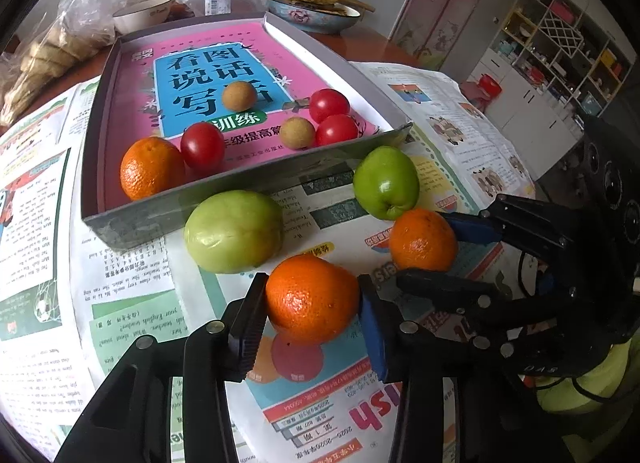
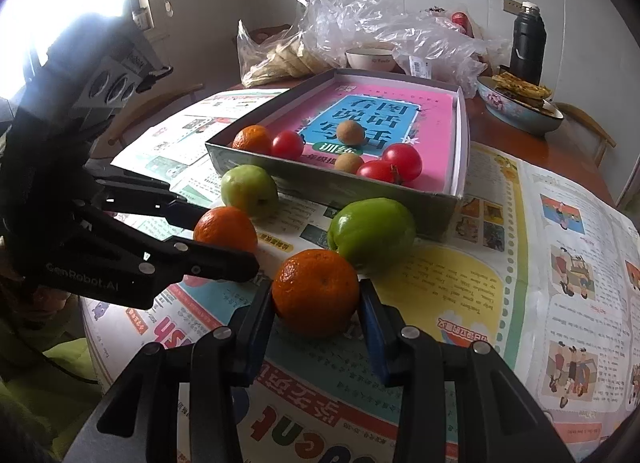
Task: Organize fruits
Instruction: 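Grasp a mandarin orange with the left gripper while the right grasps another mandarin, then carry both mandarins up and over the pink box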
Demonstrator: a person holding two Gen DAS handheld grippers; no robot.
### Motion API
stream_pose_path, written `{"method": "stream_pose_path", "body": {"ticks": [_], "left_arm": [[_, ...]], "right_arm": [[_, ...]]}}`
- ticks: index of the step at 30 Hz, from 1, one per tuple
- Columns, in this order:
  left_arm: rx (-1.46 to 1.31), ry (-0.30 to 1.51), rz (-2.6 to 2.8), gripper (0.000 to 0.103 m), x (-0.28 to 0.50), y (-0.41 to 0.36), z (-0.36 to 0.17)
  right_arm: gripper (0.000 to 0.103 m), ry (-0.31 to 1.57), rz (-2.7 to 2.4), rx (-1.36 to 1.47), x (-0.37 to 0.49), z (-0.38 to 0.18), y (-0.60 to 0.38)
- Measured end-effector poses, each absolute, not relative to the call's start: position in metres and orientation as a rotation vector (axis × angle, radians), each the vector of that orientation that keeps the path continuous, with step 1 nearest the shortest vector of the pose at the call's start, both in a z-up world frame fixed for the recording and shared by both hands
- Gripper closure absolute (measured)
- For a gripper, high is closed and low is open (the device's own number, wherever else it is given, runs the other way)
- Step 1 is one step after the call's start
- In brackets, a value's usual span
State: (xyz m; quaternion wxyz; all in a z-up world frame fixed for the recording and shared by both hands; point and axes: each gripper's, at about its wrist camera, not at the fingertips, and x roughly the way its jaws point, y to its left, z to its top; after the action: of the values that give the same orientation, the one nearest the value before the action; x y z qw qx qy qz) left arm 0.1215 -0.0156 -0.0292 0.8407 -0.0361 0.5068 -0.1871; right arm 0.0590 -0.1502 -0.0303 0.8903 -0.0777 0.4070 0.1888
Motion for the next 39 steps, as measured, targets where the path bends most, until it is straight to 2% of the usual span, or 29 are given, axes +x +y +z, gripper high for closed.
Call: {"method": "stream_pose_path", "body": {"ticks": [17,39], "left_arm": [[-0.124,0.987,-0.316,0.059,0.106,0.025,0.001],[-0.125,0.921,-0.275,0.059,0.131,0.045,0.022]], "right_arm": [[0.061,0.796,0.42,-0.166,0.054,-0.011,-0.14],[0.061,0.764,0.453,-0.214,0.101,0.003,-0.115]]}}
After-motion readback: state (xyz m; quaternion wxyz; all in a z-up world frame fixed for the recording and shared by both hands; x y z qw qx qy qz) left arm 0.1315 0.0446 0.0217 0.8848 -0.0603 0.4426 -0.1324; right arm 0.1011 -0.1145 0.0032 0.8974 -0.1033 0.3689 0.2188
